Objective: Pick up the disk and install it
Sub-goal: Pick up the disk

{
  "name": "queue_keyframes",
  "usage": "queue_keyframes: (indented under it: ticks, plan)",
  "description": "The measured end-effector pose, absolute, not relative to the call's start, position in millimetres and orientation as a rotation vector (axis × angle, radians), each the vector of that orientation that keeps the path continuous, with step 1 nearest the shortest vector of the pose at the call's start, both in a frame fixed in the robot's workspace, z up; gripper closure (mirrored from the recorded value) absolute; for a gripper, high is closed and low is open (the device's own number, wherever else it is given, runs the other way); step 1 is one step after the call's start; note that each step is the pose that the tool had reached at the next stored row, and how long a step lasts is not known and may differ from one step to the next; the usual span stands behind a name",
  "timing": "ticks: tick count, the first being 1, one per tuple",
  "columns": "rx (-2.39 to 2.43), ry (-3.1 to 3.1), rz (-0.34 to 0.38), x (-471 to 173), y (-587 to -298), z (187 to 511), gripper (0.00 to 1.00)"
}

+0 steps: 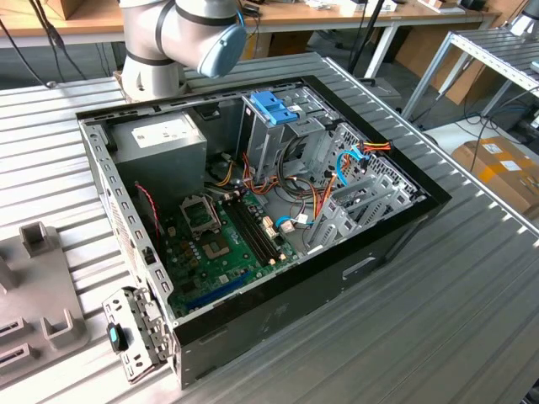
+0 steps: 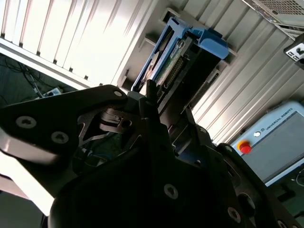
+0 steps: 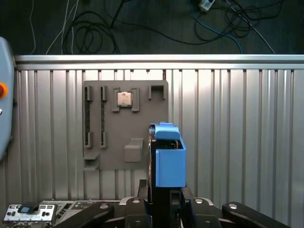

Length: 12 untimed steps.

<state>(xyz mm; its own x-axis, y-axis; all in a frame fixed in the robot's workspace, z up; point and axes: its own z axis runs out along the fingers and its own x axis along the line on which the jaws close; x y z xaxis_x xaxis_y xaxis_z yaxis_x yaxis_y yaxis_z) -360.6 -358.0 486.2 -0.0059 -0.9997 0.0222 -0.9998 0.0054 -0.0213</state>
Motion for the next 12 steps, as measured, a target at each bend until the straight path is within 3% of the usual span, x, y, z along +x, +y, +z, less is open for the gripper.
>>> queue_keyframes:
  ticks: [12]
  plan:
    - [2.214, -2.227, 0.048, -311, -358, 486, 0.65]
